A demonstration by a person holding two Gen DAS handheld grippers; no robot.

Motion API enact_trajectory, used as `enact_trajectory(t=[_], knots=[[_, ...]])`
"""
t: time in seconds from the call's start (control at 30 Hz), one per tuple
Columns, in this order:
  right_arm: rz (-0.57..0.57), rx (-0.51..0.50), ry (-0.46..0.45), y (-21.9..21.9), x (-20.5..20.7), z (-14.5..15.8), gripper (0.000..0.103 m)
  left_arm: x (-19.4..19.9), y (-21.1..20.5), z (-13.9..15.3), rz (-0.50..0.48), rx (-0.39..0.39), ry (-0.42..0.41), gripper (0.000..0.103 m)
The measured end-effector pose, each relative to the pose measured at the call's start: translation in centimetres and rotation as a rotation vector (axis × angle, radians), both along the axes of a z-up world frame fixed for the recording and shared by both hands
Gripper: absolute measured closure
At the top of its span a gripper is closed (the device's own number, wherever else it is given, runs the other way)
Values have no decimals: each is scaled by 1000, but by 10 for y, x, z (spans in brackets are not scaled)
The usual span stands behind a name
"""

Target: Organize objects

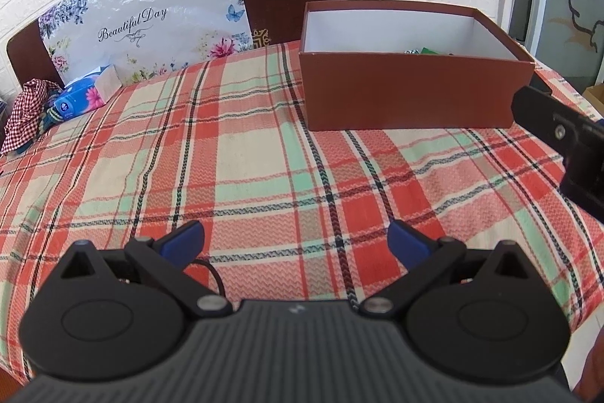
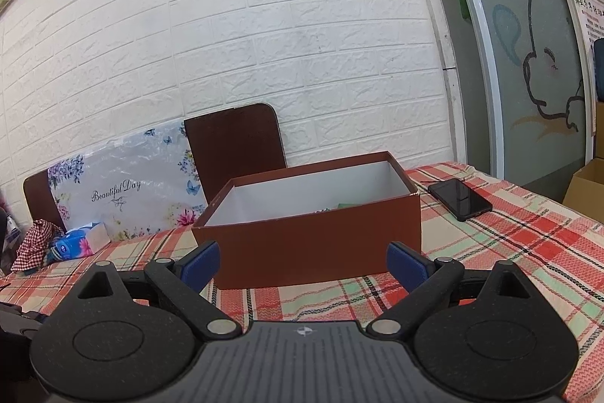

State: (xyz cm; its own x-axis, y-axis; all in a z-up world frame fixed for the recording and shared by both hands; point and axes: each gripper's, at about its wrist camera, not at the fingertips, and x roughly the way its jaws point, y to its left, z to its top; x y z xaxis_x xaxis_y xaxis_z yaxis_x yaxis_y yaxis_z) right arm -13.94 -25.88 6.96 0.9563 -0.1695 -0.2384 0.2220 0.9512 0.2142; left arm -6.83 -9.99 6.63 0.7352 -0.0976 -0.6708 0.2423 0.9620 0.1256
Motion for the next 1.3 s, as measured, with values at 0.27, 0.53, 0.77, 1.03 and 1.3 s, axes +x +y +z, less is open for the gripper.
enact_trajectory(t=[0.27, 0.53, 0.77, 1.03, 1.3], knots=[[12, 5, 25, 0, 3, -4, 8, 3, 1, -7, 5, -6, 38, 0], [14, 7, 43, 4, 5, -7, 8, 7, 4, -13, 9, -9, 68, 0], [19, 5, 64, 6, 8, -11, 8, 9, 6, -17, 14, -10, 86, 0], [18, 4, 79, 12, 8, -14, 8, 12, 8, -22, 21, -14, 115, 0], [17, 8, 93, 12, 10, -17, 8, 14, 7, -26, 19, -16, 131, 0]])
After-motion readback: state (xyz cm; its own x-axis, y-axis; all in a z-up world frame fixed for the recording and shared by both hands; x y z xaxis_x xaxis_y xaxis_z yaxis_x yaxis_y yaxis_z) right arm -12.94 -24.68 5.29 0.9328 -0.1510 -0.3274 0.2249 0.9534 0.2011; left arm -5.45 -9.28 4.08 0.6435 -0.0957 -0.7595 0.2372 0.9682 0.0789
